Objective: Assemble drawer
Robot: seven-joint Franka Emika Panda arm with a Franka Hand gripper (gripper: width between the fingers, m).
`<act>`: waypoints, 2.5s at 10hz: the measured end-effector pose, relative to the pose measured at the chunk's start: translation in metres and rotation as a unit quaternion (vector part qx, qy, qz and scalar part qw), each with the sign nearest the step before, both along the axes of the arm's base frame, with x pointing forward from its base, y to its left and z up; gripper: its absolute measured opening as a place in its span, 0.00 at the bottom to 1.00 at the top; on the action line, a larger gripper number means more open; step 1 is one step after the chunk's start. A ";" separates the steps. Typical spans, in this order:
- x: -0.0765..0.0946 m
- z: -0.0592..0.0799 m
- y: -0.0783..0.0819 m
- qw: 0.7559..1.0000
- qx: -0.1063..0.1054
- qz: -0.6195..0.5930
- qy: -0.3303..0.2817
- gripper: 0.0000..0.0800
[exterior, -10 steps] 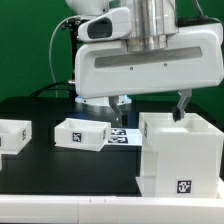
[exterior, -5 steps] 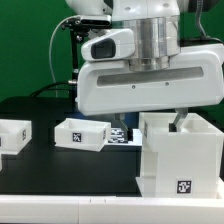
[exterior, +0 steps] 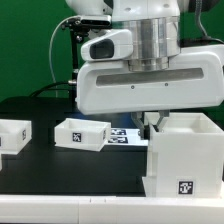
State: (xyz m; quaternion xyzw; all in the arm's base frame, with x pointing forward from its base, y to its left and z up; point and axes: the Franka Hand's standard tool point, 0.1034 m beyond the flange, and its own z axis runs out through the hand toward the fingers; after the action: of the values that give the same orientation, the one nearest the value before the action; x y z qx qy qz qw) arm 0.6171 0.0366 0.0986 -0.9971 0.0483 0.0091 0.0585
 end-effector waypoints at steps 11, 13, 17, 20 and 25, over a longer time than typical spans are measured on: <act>0.004 0.000 0.000 1.000 -0.004 -0.008 0.002 0.16; 0.004 0.014 -0.006 1.000 -0.003 -0.011 0.014 0.62; -0.010 0.064 -0.038 0.999 0.000 -0.035 0.028 0.80; -0.017 0.062 -0.037 0.998 0.000 -0.054 0.038 0.81; -0.061 0.046 -0.075 0.994 -0.005 0.112 -0.008 0.81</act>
Offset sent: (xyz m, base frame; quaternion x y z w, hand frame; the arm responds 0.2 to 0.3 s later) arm 0.0098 0.0191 -0.0030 0.0044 0.0193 0.0264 0.9995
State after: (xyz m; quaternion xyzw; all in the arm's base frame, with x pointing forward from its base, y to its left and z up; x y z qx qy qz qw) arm 0.5566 -0.0379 0.1446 -0.9965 -0.0644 0.0075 0.0527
